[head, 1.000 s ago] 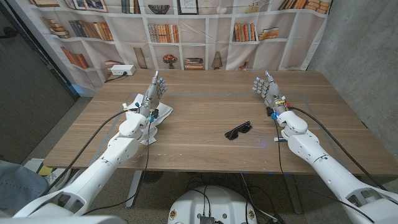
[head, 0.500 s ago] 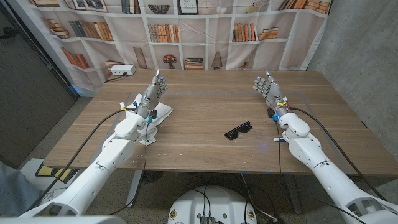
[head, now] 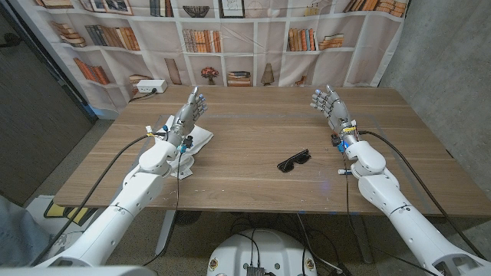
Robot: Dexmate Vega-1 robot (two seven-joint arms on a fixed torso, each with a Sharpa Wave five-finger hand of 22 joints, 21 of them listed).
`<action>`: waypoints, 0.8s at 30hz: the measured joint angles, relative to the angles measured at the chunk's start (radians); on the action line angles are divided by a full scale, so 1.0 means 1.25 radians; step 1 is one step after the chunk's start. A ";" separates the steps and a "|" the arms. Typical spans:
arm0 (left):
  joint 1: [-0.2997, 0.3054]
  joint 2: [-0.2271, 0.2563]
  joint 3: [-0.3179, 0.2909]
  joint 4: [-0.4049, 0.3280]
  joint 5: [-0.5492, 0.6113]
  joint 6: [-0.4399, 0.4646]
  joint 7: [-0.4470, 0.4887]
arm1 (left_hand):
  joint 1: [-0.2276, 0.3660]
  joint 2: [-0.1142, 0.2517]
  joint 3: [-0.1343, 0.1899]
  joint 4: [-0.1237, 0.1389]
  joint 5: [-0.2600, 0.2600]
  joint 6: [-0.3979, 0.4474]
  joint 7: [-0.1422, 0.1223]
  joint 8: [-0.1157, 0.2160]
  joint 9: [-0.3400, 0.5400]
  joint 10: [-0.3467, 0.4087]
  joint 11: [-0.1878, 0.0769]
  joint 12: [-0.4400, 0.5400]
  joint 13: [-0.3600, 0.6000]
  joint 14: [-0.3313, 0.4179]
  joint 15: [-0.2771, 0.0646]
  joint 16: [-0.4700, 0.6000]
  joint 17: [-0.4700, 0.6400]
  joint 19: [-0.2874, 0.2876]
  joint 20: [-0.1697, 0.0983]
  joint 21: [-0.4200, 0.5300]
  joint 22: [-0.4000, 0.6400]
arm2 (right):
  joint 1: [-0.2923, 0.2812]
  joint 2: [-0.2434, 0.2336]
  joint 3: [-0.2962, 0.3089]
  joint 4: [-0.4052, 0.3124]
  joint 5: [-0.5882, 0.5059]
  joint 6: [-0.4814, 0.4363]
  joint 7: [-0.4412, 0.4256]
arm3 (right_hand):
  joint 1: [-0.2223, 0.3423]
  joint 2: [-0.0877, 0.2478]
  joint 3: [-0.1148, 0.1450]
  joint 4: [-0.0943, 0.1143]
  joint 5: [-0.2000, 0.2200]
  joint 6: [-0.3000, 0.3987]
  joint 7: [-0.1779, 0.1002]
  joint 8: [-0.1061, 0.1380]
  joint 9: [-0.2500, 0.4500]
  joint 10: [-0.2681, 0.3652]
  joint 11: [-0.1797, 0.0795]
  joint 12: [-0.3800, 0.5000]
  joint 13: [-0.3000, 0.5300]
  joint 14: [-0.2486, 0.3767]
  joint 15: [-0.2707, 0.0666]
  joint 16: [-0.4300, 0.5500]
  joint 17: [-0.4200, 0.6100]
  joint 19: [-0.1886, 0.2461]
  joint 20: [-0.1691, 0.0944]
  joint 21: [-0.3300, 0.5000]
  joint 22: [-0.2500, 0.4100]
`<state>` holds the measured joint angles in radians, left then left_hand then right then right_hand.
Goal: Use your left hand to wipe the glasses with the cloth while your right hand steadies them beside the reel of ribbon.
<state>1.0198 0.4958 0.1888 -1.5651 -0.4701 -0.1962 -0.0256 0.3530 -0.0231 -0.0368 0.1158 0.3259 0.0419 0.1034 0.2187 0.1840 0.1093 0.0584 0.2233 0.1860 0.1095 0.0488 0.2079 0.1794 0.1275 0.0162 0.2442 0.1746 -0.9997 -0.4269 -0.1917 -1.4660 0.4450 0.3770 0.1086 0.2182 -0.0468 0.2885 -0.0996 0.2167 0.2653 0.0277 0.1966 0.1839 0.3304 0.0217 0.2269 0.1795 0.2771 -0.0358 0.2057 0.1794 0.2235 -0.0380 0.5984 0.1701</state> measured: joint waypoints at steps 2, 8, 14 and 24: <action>0.004 -0.002 -0.002 -0.004 0.010 -0.002 0.000 | 0.000 0.000 0.000 -0.005 0.000 0.004 -0.004 0.000 0.000 0.005 0.000 0.005 0.000 0.004 -0.002 0.000 0.000 0.007 0.001 0.001 0.000 | -0.007 -0.004 -0.001 -0.007 -0.006 0.011 -0.001 | 0.000 0.000 0.000 0.000 0.000 0.004 -0.004 0.000 0.000 0.006 -0.006 0.000 0.000 0.004 -0.004 0.002 0.000 0.005 0.001 -0.003 0.000; 0.016 -0.005 -0.009 -0.025 0.030 -0.003 0.008 | 0.011 0.002 -0.001 -0.006 0.000 0.011 -0.003 0.000 0.000 0.014 0.000 0.006 0.000 0.014 0.000 0.000 0.000 0.015 0.001 0.003 0.000 | -0.020 -0.017 -0.008 -0.018 -0.026 0.044 -0.009 | 0.000 0.000 -0.002 0.003 0.000 0.008 -0.008 0.000 0.000 0.011 -0.011 0.000 0.000 0.005 -0.004 0.002 0.000 0.012 -0.001 -0.006 0.000; 0.025 -0.007 -0.015 -0.043 0.036 -0.003 0.011 | 0.011 0.002 -0.001 -0.006 0.000 0.020 -0.003 0.000 0.000 0.022 0.000 0.006 0.002 0.018 -0.005 0.000 0.000 0.015 0.001 0.003 0.000 | -0.024 -0.021 -0.010 -0.022 -0.053 0.067 -0.029 | 0.000 0.000 -0.006 -0.001 0.000 0.014 -0.014 0.006 0.000 0.019 -0.016 0.001 0.000 0.014 -0.004 0.002 0.000 0.024 -0.001 -0.006 0.000; 0.047 -0.011 -0.028 -0.070 0.063 0.002 0.028 | 0.020 -0.003 -0.003 -0.008 0.000 0.032 -0.005 0.006 0.000 0.029 -0.002 0.006 0.002 0.026 -0.003 0.000 0.000 0.019 -0.003 0.003 0.000 | -0.054 -0.059 -0.028 -0.054 -0.084 0.101 -0.064 | 0.018 0.019 0.000 -0.007 0.000 0.044 -0.027 0.012 0.004 0.065 -0.031 0.014 0.004 0.063 -0.006 0.008 0.001 0.077 -0.003 -0.006 0.000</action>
<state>1.0780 0.4826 0.1539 -1.6521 -0.3919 -0.1943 0.0094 0.3779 -0.0267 -0.0412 0.1058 0.3258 0.0824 0.0973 0.2259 0.1839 0.1450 0.0562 0.2310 0.1887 0.1415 0.0445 0.2078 0.1793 0.1518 0.0127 0.2481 0.1745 -1.0670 -0.5002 -0.2263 -1.5341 0.3406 0.5035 0.0283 0.2407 -0.0231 0.2884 -0.1078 0.2167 0.3205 -0.0055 0.2113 0.1888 0.4121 -0.0172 0.2442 0.1849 0.3561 -0.0429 0.2155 0.1811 0.3199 -0.0413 0.5909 0.1700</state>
